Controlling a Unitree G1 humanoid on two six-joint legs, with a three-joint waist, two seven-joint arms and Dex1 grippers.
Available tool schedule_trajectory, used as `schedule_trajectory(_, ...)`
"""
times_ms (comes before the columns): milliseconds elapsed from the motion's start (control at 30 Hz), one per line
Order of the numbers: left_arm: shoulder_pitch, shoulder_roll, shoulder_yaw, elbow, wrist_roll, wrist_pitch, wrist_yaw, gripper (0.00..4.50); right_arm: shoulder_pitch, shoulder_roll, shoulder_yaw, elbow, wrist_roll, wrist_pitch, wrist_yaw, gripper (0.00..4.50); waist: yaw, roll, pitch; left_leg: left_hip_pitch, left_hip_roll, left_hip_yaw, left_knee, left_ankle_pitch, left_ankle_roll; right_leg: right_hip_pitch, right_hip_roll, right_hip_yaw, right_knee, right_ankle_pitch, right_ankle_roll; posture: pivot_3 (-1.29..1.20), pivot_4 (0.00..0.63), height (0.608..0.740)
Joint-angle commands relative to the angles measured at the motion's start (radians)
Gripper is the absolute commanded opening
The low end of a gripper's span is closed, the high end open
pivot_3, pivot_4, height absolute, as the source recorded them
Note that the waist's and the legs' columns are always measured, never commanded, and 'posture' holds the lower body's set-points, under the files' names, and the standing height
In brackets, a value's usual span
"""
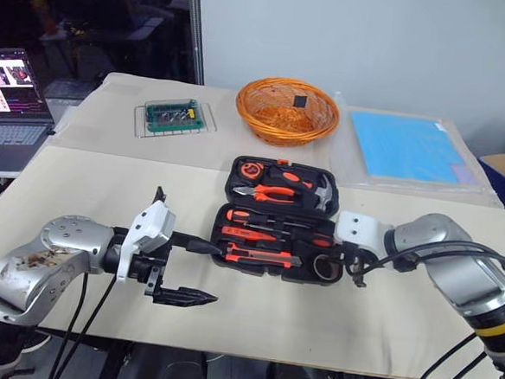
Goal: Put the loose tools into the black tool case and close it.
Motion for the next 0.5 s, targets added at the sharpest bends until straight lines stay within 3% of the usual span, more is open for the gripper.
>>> schedule_trajectory(33,-0.022,0.003,0.024,-0.011,-0.018,0.005,0.009,4.5,-0.022,0.012,-0.026,-0.002,-0.014,-0.016,-0.006,1.57,0.0,0.0,0.0,0.0,0.0,0.0,0.0,0.0,0.0,0.0,0.0,0.0,0.0,0.0,0.0,0.0,0.15,0.74)
schedule_trajectory(100,-0.028,-0.004,0.031,-0.002,-0.027,0.02,0.025,4.5,-0.021,0.016,-0.061,-0.02,0.005,-0.006,-0.013,2.26,-0.001,0.0,0.0,0.001,0.0,0.0,0.0,0.0,0.0,0.001,0.0,0.0,0.0,0.0,0.0,0.0,0.15,0.74)
schedule_trajectory(200,-0.048,-0.03,0.05,0.031,-0.062,0.068,0.077,4.5,-0.021,0.033,-0.157,-0.048,0.074,0.056,-0.034,2.26,-0.003,0.0,0.0,0.001,0.0,0.0,0.001,0.0,0.0,0.001,0.0,0.0,0.001,0.0,0.0,0.0,0.15,0.74)
schedule_trajectory(367,-0.149,-0.141,0.09,0.141,-0.07,0.172,0.308,4.5,-0.025,0.1,-0.361,-0.054,0.189,0.213,-0.133,2.26,0.003,0.0,0.0,0.001,0.0,-0.001,0.001,0.0,0.0,0.001,0.0,0.0,0.002,0.0,0.0,0.0,0.15,0.74)
schedule_trajectory(467,-0.263,-0.219,0.066,0.247,0.014,0.221,0.486,4.5,-0.061,0.185,-0.454,0.003,0.243,0.334,-0.234,2.26,0.01,0.0,0.0,0.001,0.0,-0.002,0.002,0.0,0.0,0.002,0.001,-0.001,0.002,0.0,0.001,0.0,0.15,0.74)
schedule_trajectory(500,-0.301,-0.245,0.06,0.288,0.035,0.239,0.535,4.5,-0.091,0.225,-0.483,0.046,0.246,0.384,-0.286,2.52,0.01,0.0,0.0,0.001,-0.001,-0.002,0.002,0.0,0.0,0.002,0.001,-0.001,0.002,0.001,0.001,0.0,0.15,0.74)
